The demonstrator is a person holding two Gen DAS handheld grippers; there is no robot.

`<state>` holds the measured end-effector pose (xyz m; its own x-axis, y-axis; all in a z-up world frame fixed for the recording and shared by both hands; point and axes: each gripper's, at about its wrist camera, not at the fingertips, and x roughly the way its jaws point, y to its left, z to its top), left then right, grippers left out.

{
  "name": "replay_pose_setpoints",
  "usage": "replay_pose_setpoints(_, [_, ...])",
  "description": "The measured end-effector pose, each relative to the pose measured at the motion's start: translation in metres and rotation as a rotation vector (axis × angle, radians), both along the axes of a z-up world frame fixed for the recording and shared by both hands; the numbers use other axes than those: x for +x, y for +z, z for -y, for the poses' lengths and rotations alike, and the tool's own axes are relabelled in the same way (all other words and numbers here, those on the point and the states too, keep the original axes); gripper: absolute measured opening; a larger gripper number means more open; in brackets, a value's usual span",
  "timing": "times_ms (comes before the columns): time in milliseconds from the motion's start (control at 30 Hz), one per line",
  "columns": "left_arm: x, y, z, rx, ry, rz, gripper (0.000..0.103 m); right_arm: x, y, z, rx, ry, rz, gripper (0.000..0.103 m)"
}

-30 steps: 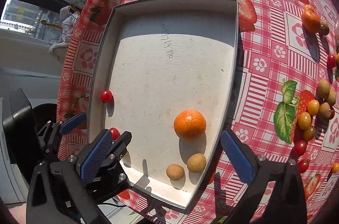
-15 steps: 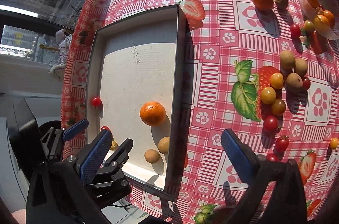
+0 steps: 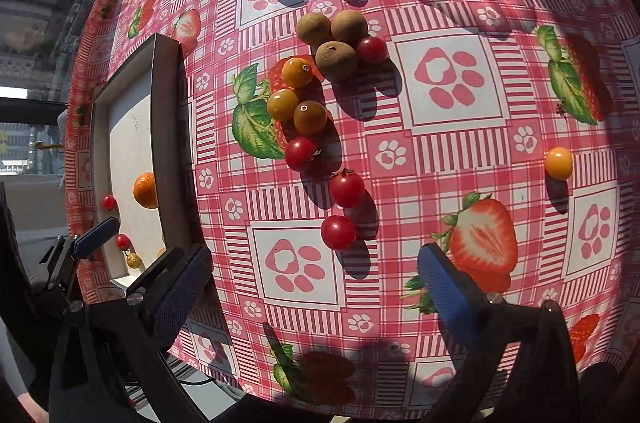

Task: Organize fruits
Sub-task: 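Move both tools back over the fruit rows, then grasp a red cherry tomato with the left tool while the right grasps a yellow one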

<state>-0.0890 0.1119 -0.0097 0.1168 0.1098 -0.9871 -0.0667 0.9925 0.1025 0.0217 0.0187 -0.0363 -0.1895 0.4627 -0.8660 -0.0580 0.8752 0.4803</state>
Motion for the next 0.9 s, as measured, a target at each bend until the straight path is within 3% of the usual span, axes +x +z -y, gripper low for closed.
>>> replay_pose_setpoints(367, [0.037, -0.016, 0.042, -0.061, -0.029, -0.005, 0.093, -0.004, -0.032, 0.097, -0.146, -0.145, -0.035, 0.103])
replay_pose_setpoints(733, [0.062, -0.039, 0.049, -0.084, -0.019, 0.004, 0.092, 0.017, -0.045, 0.122, -0.203, -0.148, 0.019, 0.102])
replay_pose_setpoints(900, [0.076, -0.045, 0.05, -0.087, 0.005, 0.019, 0.092, 0.031, -0.053, 0.117, -0.21, -0.138, 0.04, 0.094])
